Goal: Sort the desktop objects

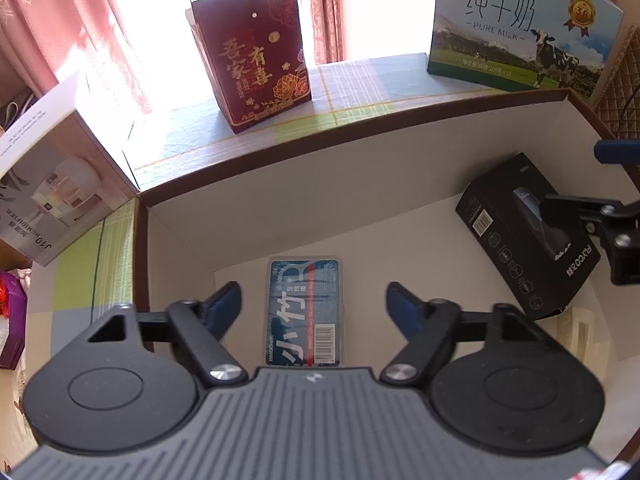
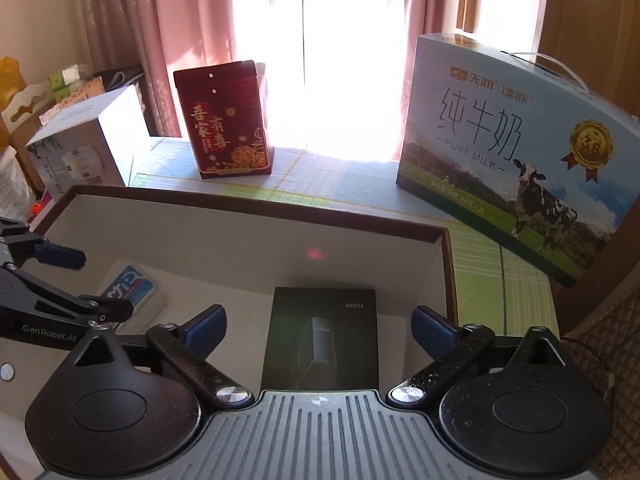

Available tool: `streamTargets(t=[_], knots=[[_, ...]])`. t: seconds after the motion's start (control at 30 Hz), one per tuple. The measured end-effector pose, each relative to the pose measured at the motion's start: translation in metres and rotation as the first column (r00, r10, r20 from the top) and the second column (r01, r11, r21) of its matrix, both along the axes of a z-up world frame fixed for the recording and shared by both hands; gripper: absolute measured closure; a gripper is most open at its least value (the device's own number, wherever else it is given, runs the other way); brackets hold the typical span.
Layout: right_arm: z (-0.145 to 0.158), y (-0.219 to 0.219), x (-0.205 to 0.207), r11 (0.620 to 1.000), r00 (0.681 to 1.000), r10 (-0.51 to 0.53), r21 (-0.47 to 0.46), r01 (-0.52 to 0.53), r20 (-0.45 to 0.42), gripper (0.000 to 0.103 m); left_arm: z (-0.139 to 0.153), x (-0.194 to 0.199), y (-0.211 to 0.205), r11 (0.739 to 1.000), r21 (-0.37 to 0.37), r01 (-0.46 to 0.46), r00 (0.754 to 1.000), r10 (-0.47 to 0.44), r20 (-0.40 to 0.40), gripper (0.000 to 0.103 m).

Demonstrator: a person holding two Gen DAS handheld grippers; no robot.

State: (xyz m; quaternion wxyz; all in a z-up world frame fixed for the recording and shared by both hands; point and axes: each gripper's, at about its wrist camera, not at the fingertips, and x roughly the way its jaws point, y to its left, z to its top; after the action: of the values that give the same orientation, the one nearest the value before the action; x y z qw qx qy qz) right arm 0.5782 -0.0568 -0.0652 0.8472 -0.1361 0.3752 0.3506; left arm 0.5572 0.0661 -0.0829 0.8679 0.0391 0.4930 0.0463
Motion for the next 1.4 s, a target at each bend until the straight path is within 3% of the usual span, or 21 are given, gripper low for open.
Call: streamTargets(t=[0.2,0.37,0.6,1.07,1.4], knots=[[0.006,-0.018,-0.015,0.997,0.999,-0.002,0.075,0.006,-0.052,0.002,0.011,-0.016,-0.002,1.0,-0.025,-0.013,1.0,0.013,0.007,0.014],[0.017,-0.032,-0.035,0.991,0.998,-0.007,0.132,0.016,-0.066,0.002,0.024,-0.037,-0.012,1.0,0.022,0.017,0.999,-0.018,0.032,0.002],[0.032,-0.046,-0.065,0.99,0.998,-0.027,0.135,0.034,-0.05,0.002,0.043,-0.068,-0.016,0.999,0.041,-0.008,0.999,0.006,0.047,0.001],[0.051,-0.067,-0.123,0.986,0.995,-0.094,0.135,0.098,-0.035,0.002,0.079,-0.139,-0.018,0.997,-0.055,-0.06,0.994,0.065,0.091,0.001],[0.061,-0.081,-0.153,0.983,0.993,-0.102,0.147,0.111,-0.063,0.002,0.093,-0.18,-0.023,0.995,-0.066,-0.076,0.991,0.083,0.11,0.001]])
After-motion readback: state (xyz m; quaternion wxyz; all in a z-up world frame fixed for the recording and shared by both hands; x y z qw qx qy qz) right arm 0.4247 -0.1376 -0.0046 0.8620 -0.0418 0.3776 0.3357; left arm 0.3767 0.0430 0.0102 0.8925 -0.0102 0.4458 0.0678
